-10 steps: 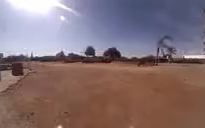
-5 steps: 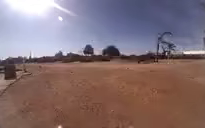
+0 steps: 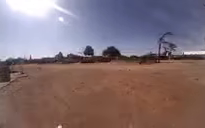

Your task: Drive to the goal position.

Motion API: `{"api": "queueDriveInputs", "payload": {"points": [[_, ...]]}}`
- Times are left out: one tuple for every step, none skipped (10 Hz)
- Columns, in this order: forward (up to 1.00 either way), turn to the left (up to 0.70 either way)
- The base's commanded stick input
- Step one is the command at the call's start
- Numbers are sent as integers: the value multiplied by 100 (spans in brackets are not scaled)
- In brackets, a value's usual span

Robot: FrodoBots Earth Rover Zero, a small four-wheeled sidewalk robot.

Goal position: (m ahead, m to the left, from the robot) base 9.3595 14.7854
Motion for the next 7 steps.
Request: {"api": "queueDriveInputs", "payload": {"points": [[70,22],[70,9],[70,2],[70,2],[70,2],[70,2],[70,2]]}}
